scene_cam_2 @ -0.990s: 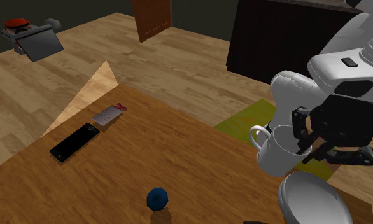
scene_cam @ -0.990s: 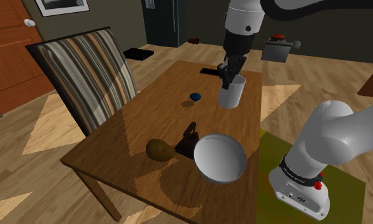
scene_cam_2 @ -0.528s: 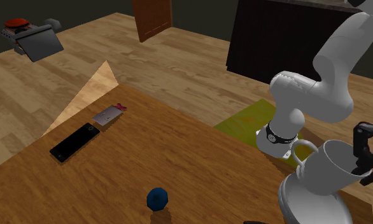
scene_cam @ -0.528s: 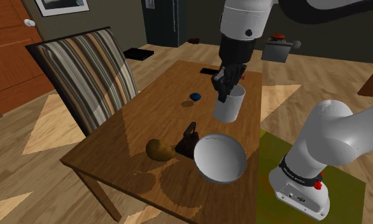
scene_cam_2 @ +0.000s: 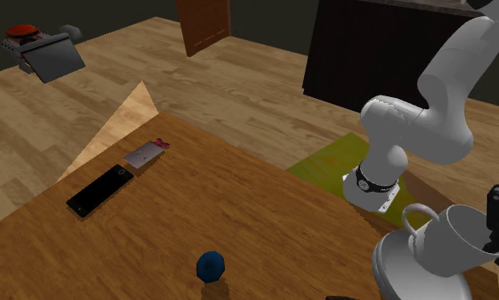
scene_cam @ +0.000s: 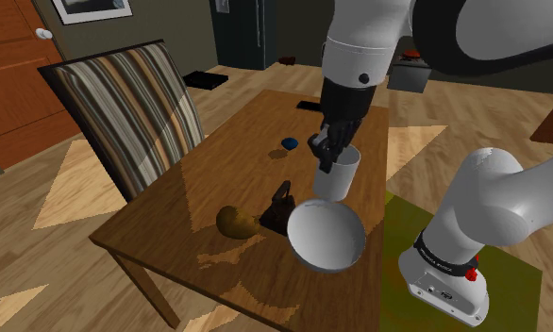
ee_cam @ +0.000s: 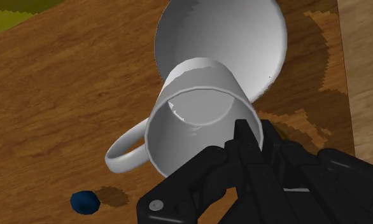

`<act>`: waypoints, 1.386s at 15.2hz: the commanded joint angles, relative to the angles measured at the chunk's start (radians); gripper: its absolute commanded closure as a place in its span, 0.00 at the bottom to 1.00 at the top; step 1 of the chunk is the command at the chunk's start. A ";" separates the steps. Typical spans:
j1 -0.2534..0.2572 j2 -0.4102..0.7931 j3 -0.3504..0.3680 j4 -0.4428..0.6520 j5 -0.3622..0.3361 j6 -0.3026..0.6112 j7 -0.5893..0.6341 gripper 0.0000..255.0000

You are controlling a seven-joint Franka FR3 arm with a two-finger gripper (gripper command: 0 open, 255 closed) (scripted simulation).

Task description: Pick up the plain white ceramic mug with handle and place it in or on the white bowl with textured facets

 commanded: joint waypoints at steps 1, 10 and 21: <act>0.004 -0.008 0.005 -0.029 0.006 0.022 -0.001 1.00; 0.018 -0.015 0.038 -0.150 0.037 0.136 -0.004 1.00; 0.027 -0.009 0.061 -0.215 0.057 0.207 -0.005 1.00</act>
